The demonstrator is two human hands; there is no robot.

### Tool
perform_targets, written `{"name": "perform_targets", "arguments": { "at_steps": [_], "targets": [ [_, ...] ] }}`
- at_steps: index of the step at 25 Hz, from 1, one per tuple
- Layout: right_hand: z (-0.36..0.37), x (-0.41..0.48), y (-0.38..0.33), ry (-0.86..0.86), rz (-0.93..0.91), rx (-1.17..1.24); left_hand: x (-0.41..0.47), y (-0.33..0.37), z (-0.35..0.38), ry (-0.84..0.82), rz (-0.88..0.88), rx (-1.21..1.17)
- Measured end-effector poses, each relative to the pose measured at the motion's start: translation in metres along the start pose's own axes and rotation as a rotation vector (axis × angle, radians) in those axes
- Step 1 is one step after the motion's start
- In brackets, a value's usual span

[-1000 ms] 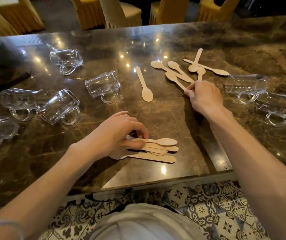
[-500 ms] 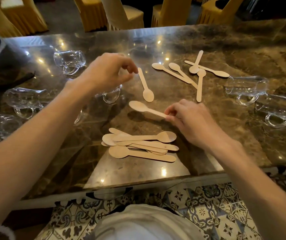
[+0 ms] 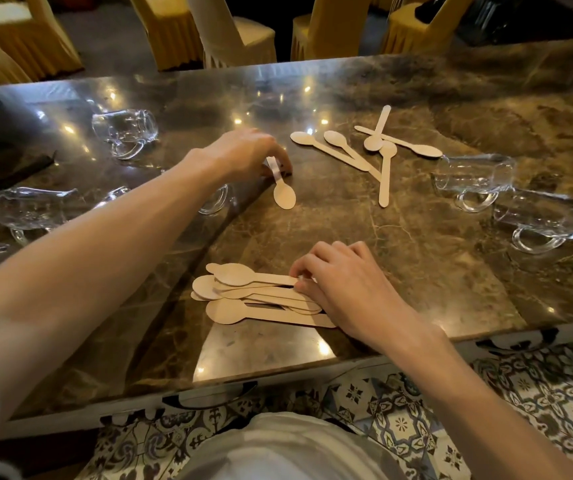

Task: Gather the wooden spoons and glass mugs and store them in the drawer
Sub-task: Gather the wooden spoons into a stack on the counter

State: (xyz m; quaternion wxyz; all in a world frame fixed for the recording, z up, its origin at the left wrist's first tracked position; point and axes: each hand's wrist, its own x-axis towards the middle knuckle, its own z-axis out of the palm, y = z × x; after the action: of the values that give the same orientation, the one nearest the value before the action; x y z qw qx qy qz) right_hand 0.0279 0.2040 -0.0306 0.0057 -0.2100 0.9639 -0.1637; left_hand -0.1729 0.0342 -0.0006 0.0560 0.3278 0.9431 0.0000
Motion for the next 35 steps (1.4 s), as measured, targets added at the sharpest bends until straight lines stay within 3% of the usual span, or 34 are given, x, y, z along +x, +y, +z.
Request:
{"name": "perform_targets", "arguments": {
  "at_steps": [9,13,18,26,30,35],
  "targets": [
    [-0.008,0.003,0.009,0.047,-0.009,0.123,0.006,-0.003,-0.010,-0.031,0.139,0.155],
    [-0.018,0.021,0.040,0.248,0.250,0.247,0.008,-0.003,-0.015,-0.030,0.179,0.157],
    [-0.025,0.039,0.092,0.428,0.650,0.174,0.001,0.001,-0.020,0.031,0.171,0.052],
    [-0.035,0.059,0.116,0.345,0.782,0.156,-0.073,0.040,-0.015,0.303,0.151,-0.354],
    [-0.043,0.064,0.126,0.230,0.902,0.333,-0.110,0.059,0.002,0.325,0.125,-0.394],
    [-0.044,0.064,0.128,0.251,0.926,0.441,-0.137,0.074,0.023,0.297,0.115,-0.297]
  ]
}}
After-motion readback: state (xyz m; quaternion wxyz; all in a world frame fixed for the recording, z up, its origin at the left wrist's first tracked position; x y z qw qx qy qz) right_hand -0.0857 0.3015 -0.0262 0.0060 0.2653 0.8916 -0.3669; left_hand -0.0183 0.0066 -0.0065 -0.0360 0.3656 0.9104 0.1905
